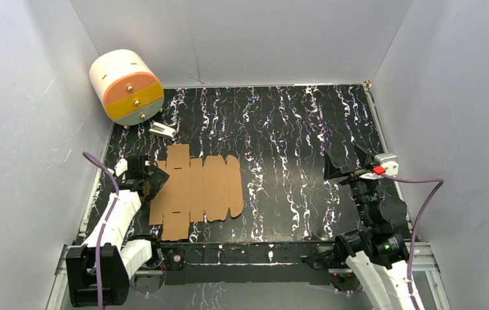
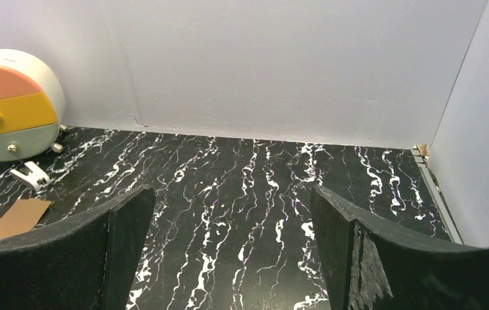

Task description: Fold the paper box

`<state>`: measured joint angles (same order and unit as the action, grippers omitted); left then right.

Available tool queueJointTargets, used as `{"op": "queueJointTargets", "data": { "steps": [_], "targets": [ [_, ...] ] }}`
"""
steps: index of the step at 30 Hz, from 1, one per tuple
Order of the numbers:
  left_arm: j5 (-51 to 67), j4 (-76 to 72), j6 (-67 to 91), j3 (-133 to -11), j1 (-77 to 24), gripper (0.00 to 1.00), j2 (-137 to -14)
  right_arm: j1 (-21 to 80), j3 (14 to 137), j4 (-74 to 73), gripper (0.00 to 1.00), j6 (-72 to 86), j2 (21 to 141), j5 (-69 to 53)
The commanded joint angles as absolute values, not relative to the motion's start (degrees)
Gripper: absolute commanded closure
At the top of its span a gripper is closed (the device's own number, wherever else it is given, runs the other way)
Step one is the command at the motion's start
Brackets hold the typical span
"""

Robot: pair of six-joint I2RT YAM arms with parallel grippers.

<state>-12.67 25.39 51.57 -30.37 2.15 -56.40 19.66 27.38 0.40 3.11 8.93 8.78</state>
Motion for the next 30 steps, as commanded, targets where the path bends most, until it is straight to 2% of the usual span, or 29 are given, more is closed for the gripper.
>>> {"op": "queueJointTargets", "data": {
  "steps": [1,14,22,25,30],
  "targets": [
    [-12.2,26.2,53.0,-30.1,2.5,0.02,-57.8,20.6,27.2,4.1,0.02,3.6,8.0,8.9],
    [-11.8,24.3,51.5,-30.9,2.5,0.03,-65.5,21.5,26.9,4.6,0.01,3.6,6.7,9.4],
    [-3.9,18.2,50.9,-30.4,2.2,0.04,-67.6,21.7,26.7,5.0,0.01,3.5,6.1,9.8],
    [-2.8,16.1,50.6,-32.2,0.9,0.04,-70.3,21.6,26.7,4.9,0.02,3.5,6.1,9.7],
    [-4.3,12.4,50.5,-36.3,-7.6,0.04,-76.4,21.8,26.6,4.7,0.01,3.5,5.5,10.6]
  ]
}}
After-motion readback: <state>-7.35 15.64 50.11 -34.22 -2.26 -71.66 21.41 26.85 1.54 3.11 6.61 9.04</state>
